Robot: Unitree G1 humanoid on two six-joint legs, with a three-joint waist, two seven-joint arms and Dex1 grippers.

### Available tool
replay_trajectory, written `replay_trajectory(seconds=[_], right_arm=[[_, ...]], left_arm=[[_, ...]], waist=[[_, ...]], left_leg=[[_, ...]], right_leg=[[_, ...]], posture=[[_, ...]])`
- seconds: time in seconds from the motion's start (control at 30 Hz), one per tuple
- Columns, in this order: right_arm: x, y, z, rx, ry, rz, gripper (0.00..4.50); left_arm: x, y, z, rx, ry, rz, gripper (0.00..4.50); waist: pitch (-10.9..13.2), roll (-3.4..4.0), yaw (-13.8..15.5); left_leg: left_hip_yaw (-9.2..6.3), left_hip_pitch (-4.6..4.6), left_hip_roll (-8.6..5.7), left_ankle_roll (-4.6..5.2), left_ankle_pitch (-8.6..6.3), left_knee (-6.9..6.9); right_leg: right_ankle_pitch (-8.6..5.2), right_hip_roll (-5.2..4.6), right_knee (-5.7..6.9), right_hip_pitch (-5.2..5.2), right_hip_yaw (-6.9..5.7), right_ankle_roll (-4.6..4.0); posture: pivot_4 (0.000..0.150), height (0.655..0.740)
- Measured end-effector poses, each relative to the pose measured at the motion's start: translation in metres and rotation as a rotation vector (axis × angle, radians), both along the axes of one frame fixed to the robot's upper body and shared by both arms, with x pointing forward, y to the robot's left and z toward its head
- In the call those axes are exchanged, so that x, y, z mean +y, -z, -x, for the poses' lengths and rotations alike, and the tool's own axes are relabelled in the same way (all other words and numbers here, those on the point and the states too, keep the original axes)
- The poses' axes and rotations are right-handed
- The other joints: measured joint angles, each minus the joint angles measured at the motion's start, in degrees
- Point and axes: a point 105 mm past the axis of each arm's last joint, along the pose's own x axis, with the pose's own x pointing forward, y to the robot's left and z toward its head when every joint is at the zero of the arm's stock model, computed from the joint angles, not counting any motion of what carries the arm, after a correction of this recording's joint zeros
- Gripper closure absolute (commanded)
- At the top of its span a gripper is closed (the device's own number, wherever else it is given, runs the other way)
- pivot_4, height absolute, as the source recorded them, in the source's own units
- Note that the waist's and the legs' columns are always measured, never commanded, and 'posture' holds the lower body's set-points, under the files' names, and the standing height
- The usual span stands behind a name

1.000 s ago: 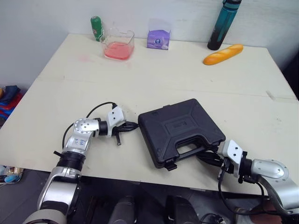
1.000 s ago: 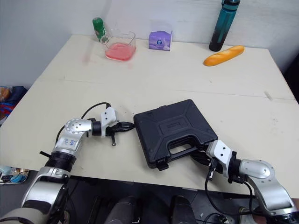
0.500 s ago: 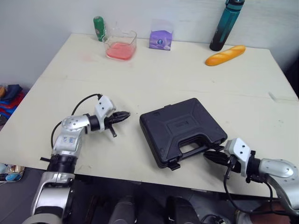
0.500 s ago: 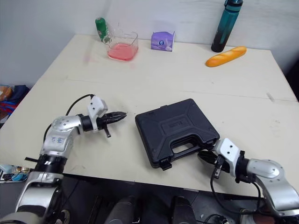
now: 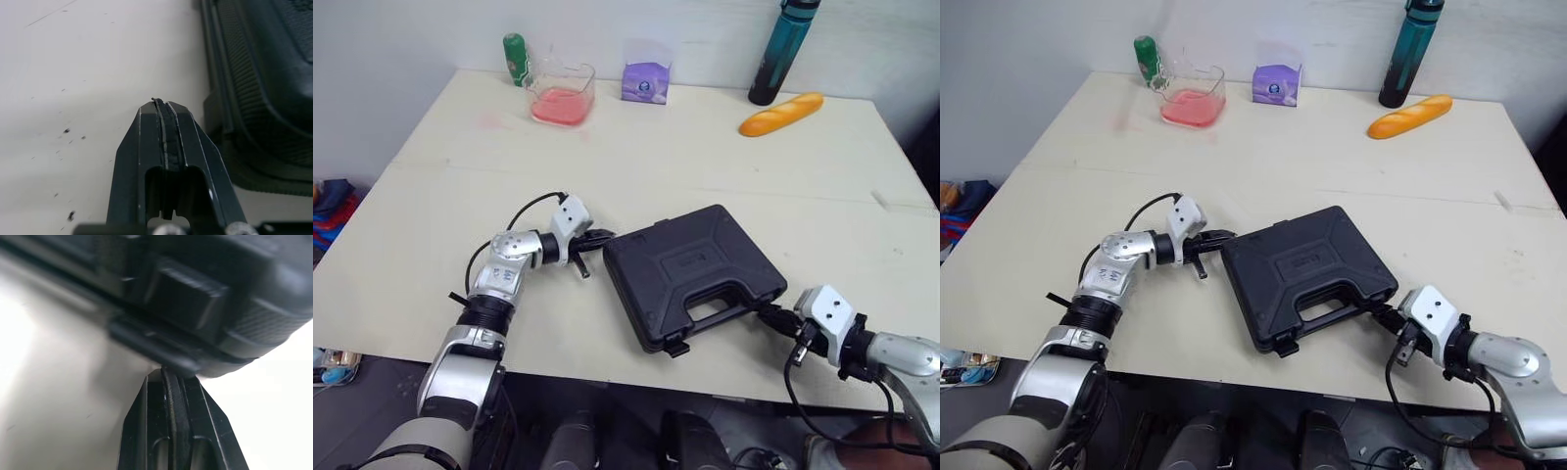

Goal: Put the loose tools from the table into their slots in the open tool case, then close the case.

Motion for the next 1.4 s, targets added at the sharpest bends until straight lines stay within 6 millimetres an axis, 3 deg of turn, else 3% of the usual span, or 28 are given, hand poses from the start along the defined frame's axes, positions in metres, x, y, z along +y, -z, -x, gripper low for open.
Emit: replay_trajectory(seconds=[0.13,0.57,0.63,0.73,0.83,0.97,1.07,1.2,1.3,1.4], right_arm=[[0.003,-0.001,-0.006,-0.017,-0.002,-0.01,4.5],[0.011,-0.003,-0.022,-0.069,-0.009,-0.025,4.5],[0.012,-0.002,-0.022,-0.072,-0.004,-0.029,4.5],[0.012,-0.002,-0.021,-0.079,0.013,-0.044,4.5],[0.01,0.0,-0.017,-0.085,0.039,-0.057,4.5],[0.001,0.001,-0.008,-0.067,0.119,-0.165,4.5],[-0.003,-0.005,-0.004,-0.088,0.14,-0.188,4.5],[-0.01,0.005,0.014,-0.036,0.162,-0.202,4.5],[-0.009,0.004,0.02,-0.052,0.166,-0.232,4.5],[-0.011,0.002,0.024,-0.064,0.183,-0.229,4.5]], left_arm=[[0.001,0.001,0.003,0.002,0.014,-0.011,4.48],[0.032,0.013,0.026,0.045,-0.11,-0.048,4.48],[0.035,0.006,0.028,0.065,-0.143,-0.005,4.48],[0.032,-0.024,0.033,0.047,-0.138,0.069,4.48],[0.014,-0.063,0.048,-0.029,-0.005,0.097,4.48],[-0.04,-0.105,0.07,-0.101,0.242,0.128,4.48],[-0.069,-0.106,0.079,-0.095,0.343,0.111,4.48],[-0.118,-0.103,0.07,-0.055,0.407,0.079,4.48],[-0.143,-0.103,0.064,-0.078,0.422,0.037,4.48],[-0.165,-0.082,0.054,-0.059,0.402,-0.02,4.48]], waist=[[0.0,0.0,-0.4],[0.0,0.01,-1.4],[0.0,0.01,-1.4],[0.0,0.01,-1.4],[0.0,0.04,-1.2],[0.0,0.06,0.3],[0.0,0.11,0.1],[0.0,0.13,0.5],[0.0,0.14,0.0],[0.0,0.2,0.0]], left_leg=[[0.02,0.02,0.04,-0.02,0.01,0.0],[0.0,0.03,0.09,-0.03,0.01,0.0],[-0.02,0.02,0.1,-0.03,0.01,0.0],[-0.05,0.01,0.11,-0.05,0.0,-0.01],[-0.04,0.01,0.08,-0.07,0.0,-0.02],[-0.07,0.0,-0.01,-0.04,0.0,-0.01],[-0.01,0.0,-0.01,-0.03,0.0,-0.03],[-0.02,-0.06,-0.11,-0.02,0.03,-0.02],[0.03,-0.01,-0.1,0.0,0.02,-0.06],[0.07,0.0,-0.09,0.0,0.02,-0.06]], right_leg=[[0.0,0.05,0.02,-0.01,0.03,-0.01],[0.01,0.01,0.07,-0.02,0.06,-0.02],[0.01,0.01,0.06,-0.02,0.06,-0.02],[0.01,0.0,0.05,-0.02,0.06,-0.02],[0.01,-0.01,0.03,-0.02,0.07,-0.02],[0.01,-0.01,-0.02,0.04,0.09,-0.02],[0.02,0.05,-0.06,0.03,0.13,-0.01],[0.02,0.17,-0.09,0.01,0.13,0.0],[0.02,0.17,-0.09,0.0,0.18,0.0],[0.02,0.18,-0.12,-0.03,0.18,0.0]], posture=[[0.15,0.74],[0.15,0.74],[0.15,0.74],[0.15,0.74],[0.15,0.74],[0.15,0.74],[0.15,0.74],[0.15,0.74],[0.15,0.74],[0.15,0.74]])
